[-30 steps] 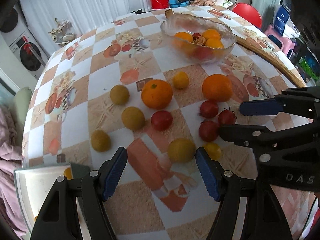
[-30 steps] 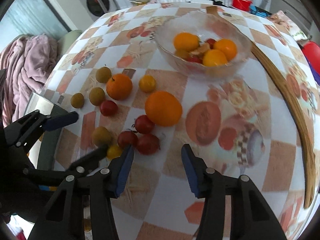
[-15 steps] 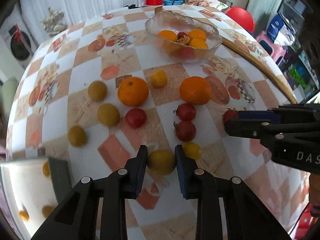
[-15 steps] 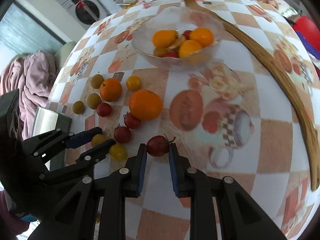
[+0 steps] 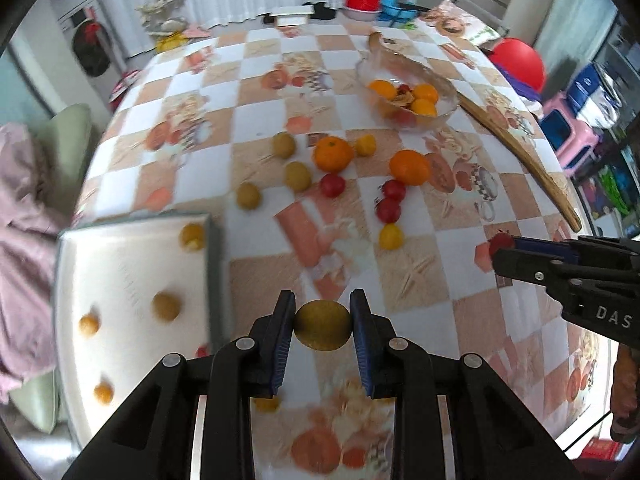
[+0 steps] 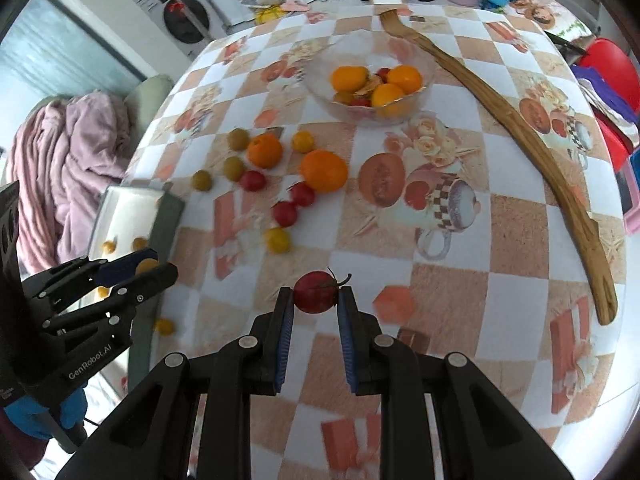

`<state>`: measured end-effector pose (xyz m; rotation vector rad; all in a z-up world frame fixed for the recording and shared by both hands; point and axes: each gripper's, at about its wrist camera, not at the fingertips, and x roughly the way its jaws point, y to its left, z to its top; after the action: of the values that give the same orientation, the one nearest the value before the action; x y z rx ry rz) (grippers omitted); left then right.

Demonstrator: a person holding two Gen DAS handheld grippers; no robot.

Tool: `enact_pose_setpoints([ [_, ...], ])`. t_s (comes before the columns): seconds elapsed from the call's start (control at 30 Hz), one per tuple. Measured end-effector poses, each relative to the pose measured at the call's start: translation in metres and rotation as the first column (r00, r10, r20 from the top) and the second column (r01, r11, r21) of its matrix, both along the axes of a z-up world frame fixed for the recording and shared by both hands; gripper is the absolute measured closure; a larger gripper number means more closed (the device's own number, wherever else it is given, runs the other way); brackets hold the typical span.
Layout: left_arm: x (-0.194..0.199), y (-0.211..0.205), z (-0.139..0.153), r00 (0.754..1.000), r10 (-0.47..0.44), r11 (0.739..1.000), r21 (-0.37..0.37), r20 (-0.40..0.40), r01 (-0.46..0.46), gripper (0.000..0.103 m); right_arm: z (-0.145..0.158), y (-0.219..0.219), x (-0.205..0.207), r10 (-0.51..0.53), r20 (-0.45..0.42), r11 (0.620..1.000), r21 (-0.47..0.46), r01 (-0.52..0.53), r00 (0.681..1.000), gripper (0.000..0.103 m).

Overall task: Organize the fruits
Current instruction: 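Carry the yellow tomato into the tray with the left tool while the right tool releases its red tomato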

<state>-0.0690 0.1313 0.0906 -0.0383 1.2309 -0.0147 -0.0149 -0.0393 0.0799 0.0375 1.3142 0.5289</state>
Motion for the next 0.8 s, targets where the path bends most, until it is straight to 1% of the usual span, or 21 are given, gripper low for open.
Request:
enact_pose_setpoints([
  [0.07,-0.01,0.008,0.006,0.999,0.038,0.999,0.003,-0.005,-0.038,0.073,0.009,0.006,-0.01,0.029,0.003,1.0,-0.009,-0.029,1.0,0.079],
  [0.17,-0.024,0.021,0.012,0.998,0.062,0.998,-0.005,-0.016,-0.062,0.073,0.021,0.018,-0.023,0.045,0.003,0.999,-0.011,-0.045,0.999,0.079],
  [0.3,-0.04,0.041,0.016,0.998,0.054,0.998,-0.006,-0.044,-0.054,0.073,0.038,0.038,-0.038,0.031,0.014,0.999,-0.013,-0.031,0.999,0.079],
  [0.37,-0.05,0.054,0.021,0.998,0.037,0.999,-0.014,-0.042,-0.038,0.073,0.043,0.051,-0.046,0.022,0.014,1.0,-0.012,-0.022,1.0,0.079],
  [0.43,-0.057,0.066,0.023,0.999,0.032,0.999,-0.008,-0.04,-0.032,0.073,0.046,0.062,-0.051,0.015,0.01,1.0,-0.015,-0.014,1.0,0.079],
  [0.53,-0.069,0.09,0.026,0.998,0.05,0.999,-0.011,-0.04,-0.051,0.073,0.05,0.083,-0.059,0.009,0.001,1.0,-0.013,-0.009,1.0,0.079],
  [0.67,-0.087,0.128,0.027,0.994,0.103,0.995,-0.006,-0.042,-0.104,0.073,0.051,0.112,-0.067,0.043,-0.006,0.999,-0.024,-0.043,0.999,0.079],
  [0.8,-0.109,0.165,0.018,0.986,0.154,0.988,0.009,-0.069,-0.154,0.073,0.048,0.142,-0.076,0.088,-0.023,0.996,-0.025,-0.088,0.996,0.079],
])
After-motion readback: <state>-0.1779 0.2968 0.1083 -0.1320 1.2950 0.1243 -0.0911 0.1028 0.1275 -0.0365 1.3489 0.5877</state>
